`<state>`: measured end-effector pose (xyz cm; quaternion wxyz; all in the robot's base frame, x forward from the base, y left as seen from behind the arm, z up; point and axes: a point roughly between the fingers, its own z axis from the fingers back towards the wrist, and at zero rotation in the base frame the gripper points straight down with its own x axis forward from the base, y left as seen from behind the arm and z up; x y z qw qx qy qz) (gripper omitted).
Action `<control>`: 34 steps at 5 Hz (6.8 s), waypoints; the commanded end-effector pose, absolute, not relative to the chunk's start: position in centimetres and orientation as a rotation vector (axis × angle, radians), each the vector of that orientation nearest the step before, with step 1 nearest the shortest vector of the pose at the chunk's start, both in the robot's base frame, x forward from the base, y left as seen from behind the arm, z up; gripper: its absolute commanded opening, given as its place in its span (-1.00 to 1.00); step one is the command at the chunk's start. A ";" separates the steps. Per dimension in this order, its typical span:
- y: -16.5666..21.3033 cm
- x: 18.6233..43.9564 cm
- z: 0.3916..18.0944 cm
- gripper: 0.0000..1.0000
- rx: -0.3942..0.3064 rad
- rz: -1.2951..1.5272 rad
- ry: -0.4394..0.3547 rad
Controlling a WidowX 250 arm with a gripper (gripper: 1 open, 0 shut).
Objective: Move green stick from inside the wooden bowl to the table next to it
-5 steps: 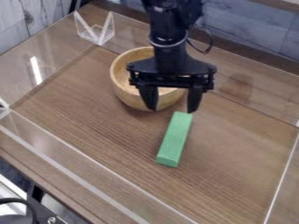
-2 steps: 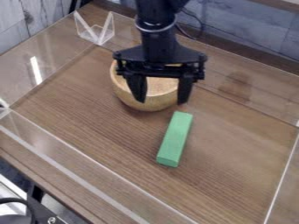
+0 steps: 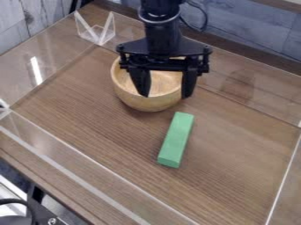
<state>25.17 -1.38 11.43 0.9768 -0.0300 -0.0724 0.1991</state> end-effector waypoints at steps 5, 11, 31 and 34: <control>-1.8 26.0 12.6 1.00 -0.088 0.520 -0.179; -0.9 25.9 9.9 1.00 -0.104 0.457 -0.186; 9.8 27.7 12.2 1.00 -0.059 0.400 -0.250; 8.4 28.5 12.3 1.00 -0.073 0.347 -0.270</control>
